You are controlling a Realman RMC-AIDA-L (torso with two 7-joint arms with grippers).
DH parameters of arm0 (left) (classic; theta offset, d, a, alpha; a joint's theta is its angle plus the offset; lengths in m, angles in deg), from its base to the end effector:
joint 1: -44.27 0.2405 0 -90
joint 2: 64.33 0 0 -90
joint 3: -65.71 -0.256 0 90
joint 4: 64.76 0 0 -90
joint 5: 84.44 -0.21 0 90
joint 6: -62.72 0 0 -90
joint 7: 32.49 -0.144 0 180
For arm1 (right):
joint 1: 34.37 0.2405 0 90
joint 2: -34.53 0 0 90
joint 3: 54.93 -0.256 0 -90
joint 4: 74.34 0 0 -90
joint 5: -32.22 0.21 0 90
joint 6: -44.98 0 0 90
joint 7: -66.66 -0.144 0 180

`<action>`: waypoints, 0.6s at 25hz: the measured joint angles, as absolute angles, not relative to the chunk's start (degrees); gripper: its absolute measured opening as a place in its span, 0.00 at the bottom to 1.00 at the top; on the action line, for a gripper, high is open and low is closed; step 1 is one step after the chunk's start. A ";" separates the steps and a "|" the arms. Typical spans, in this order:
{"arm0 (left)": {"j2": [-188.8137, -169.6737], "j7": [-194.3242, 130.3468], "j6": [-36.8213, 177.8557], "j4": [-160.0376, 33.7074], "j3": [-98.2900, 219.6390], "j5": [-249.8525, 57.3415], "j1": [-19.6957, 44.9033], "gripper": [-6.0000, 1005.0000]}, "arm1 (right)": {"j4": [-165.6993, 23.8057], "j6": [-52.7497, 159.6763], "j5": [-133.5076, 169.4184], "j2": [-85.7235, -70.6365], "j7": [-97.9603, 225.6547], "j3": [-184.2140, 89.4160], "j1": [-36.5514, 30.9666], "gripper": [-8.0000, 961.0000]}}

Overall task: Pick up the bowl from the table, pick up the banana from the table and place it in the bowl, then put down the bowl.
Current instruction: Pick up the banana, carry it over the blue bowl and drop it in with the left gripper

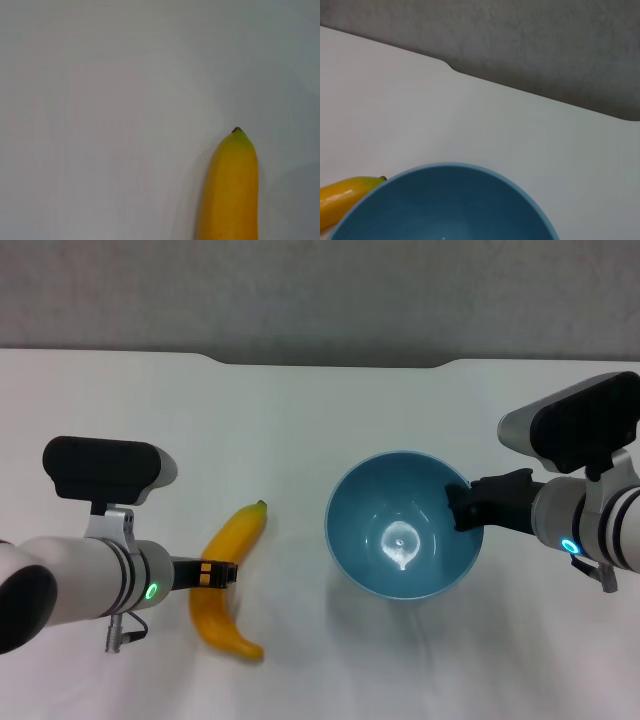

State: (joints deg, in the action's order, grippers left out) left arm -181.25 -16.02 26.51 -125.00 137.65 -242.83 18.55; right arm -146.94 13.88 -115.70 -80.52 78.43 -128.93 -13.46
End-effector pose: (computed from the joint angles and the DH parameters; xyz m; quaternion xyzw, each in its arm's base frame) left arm -0.2514 0.3677 -0.0738 -0.7728 -0.5028 0.0194 0.3869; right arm 0.2055 0.3747 -0.0447 -0.8614 0.3252 0.0405 0.3881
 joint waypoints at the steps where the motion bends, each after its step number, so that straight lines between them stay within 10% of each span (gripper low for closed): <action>1: -181.21 -16.09 26.57 -125.04 137.74 -242.83 18.62 0.50 | -146.94 13.88 -115.70 -80.52 78.43 -128.93 -13.46 0.04; 15: -181.01 -21.18 26.63 -141.21 143.09 -243.87 27.41 0.50 | -145.36 15.39 -112.94 -80.57 78.17 -128.92 -14.37 0.04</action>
State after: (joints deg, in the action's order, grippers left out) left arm -181.01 -21.18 26.63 -141.21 143.09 -243.87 27.41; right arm -145.36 15.39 -112.94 -80.57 78.17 -128.92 -14.37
